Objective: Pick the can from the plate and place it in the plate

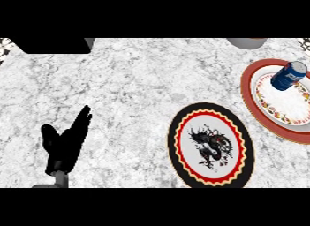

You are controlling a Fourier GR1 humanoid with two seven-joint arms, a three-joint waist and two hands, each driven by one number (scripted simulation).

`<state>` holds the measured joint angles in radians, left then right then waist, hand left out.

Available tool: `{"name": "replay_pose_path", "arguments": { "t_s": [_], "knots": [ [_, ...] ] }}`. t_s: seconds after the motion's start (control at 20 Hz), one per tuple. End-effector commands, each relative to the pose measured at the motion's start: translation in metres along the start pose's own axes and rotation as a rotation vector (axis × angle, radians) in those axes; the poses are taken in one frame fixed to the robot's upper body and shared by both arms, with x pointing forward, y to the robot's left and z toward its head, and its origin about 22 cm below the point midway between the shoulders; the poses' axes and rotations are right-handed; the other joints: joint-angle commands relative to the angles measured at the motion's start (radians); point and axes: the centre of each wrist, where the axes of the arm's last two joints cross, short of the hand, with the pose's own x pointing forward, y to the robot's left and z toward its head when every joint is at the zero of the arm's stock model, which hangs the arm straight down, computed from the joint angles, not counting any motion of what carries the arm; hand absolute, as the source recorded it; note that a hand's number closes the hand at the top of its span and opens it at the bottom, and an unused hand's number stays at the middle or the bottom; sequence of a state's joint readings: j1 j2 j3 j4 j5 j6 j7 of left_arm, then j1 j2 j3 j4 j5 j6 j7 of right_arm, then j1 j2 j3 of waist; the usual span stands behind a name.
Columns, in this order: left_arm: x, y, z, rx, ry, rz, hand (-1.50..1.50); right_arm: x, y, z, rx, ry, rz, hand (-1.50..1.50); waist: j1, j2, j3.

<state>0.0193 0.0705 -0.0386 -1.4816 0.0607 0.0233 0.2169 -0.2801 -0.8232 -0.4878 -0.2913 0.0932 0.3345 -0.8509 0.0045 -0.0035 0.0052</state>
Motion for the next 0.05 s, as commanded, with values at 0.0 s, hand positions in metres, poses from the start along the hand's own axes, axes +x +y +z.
{"name": "replay_pose_path", "arguments": {
  "t_s": [0.0],
  "knots": [
    [-0.0067,0.0038,0.0041,-0.009,0.056,-0.005,0.0,-0.0143,0.0039,0.0205,0.048,-0.052,-0.037,-1.5,-0.002,0.004,-0.004]
  ]
}}
